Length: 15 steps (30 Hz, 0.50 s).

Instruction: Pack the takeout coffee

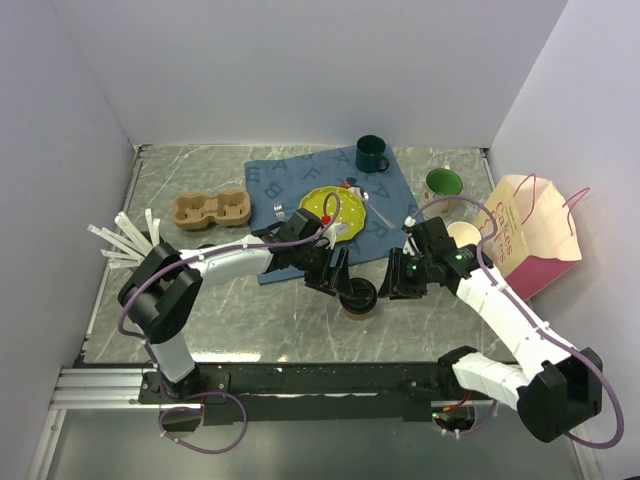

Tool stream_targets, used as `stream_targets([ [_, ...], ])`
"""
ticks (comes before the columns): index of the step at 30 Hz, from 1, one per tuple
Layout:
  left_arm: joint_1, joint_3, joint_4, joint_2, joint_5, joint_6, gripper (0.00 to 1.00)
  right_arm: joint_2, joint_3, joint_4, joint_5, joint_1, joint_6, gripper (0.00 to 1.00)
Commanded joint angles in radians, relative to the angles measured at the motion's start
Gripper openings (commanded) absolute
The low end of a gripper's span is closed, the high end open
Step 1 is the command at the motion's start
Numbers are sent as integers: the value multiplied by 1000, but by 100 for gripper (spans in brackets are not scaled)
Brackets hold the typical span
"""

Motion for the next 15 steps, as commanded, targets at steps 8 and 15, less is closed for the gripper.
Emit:
stream_targets([
  [8, -6, 10, 9, 33, -27, 20, 72, 72, -14, 114, -77, -35, -19, 40],
  [15, -6, 3, -2, 42, -38, 23, 71, 96, -70, 158, -62, -40, -2, 32],
])
